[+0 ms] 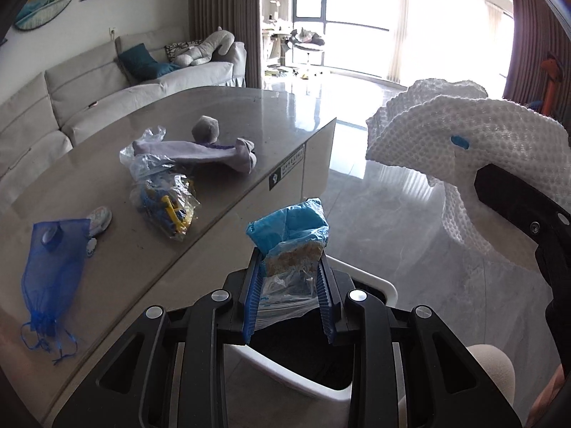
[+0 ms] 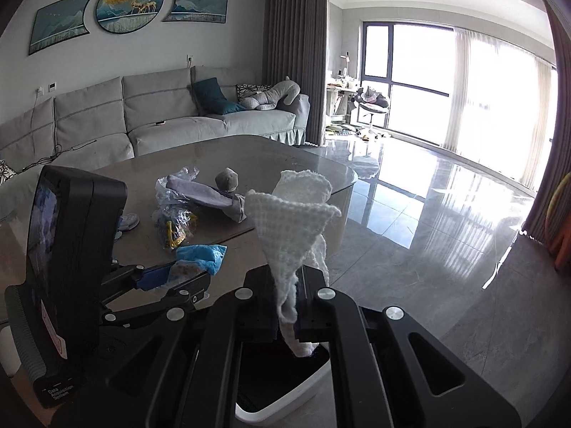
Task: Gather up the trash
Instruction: 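Carry the bag and the white cloth with both tools over the white bin, then open the left tool to drop the small bag into the bin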
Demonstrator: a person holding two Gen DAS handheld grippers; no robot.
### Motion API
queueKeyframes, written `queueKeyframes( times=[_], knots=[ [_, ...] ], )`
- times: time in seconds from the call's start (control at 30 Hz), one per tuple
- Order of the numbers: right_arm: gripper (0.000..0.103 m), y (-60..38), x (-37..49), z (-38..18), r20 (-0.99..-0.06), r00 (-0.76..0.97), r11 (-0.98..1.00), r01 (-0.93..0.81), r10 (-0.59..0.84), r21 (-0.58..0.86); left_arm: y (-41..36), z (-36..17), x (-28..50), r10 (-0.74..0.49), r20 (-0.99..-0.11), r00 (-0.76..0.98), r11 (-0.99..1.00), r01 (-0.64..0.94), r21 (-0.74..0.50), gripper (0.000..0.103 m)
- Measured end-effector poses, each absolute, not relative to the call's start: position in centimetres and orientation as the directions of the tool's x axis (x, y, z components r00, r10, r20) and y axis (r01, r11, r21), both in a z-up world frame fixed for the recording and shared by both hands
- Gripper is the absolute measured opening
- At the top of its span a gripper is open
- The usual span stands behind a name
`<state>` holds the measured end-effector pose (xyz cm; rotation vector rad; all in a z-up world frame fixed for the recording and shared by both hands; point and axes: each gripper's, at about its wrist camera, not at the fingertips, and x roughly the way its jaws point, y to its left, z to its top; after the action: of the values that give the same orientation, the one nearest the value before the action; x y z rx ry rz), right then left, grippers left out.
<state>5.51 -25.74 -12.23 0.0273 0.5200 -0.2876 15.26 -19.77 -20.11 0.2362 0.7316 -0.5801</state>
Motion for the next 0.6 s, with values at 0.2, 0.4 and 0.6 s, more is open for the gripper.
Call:
queueKeyframes(
  times=[0.2, 0.4, 0.6],
  knots=[
    [0.006, -27.0, 5.6, -14.8, -0.522, 0.808, 0.952, 0.306, -0.274, -0.026, -22.4, -24.5, 16.4, -0.396, -0.737, 0.548, 0.774, 0.631, 0.053, 0.028],
    [0.006, -27.9, 6.7, -17.2, -0.567, 0.777, 0.948, 0.318, -0.273, -0.021, -24.1, -27.9, 17.9, -0.379, -0.787, 0.486, 0.760, 0.649, 0.035, 0.028],
    [0.006, -28.8, 7.6, -19.9, -0.604, 0.754, 0.948, 0.317, -0.258, -0.009, -25.1, -30.3, 18.7, -0.361, -0.821, 0.442, 0.742, 0.669, 0.034, 0.028]
  ],
)
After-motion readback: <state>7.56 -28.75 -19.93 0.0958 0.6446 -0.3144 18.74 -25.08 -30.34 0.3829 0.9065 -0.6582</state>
